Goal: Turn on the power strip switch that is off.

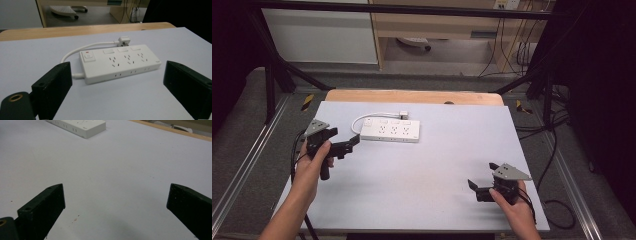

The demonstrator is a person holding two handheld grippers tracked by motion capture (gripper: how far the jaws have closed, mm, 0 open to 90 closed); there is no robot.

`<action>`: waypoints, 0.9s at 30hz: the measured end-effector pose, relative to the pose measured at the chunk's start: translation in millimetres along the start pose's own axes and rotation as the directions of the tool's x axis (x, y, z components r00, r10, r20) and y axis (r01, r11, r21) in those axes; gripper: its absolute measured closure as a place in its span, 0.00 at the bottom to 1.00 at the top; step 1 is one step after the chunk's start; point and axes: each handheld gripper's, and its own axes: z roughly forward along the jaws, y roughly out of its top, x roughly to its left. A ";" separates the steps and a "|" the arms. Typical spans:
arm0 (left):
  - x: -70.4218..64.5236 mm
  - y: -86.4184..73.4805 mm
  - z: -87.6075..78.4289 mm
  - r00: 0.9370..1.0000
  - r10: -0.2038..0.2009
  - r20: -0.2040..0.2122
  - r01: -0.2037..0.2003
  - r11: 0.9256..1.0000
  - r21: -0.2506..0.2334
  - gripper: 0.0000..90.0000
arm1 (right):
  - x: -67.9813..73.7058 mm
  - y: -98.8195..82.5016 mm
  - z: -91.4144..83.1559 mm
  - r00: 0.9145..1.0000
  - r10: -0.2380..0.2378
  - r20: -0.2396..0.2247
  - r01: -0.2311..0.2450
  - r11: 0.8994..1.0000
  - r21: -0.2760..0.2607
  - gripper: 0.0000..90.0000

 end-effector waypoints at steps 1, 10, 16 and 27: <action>0.8 -2.1 -2.8 1.000 -0.004 -0.002 0.004 1.000 -0.004 0.10 | 0.2 0.1 0.0 1.000 0.000 -0.001 0.000 1.000 -0.001 0.02; -0.5 -17.1 -20.2 1.000 -0.002 0.005 0.002 1.000 -0.021 0.10 | 0.7 0.0 -0.2 1.000 0.001 -0.001 -0.001 1.000 0.001 0.02; -5.9 -30.5 -31.1 1.000 0.007 0.011 -0.007 1.000 -0.022 0.10 | 0.2 0.0 -0.5 1.000 0.000 0.000 0.000 1.000 0.000 0.02; -16.9 -56.1 -48.3 0.998 0.051 0.026 -0.050 0.999 -0.016 0.10 | 0.0 -0.4 0.8 1.000 -0.001 0.001 0.001 1.000 0.007 0.02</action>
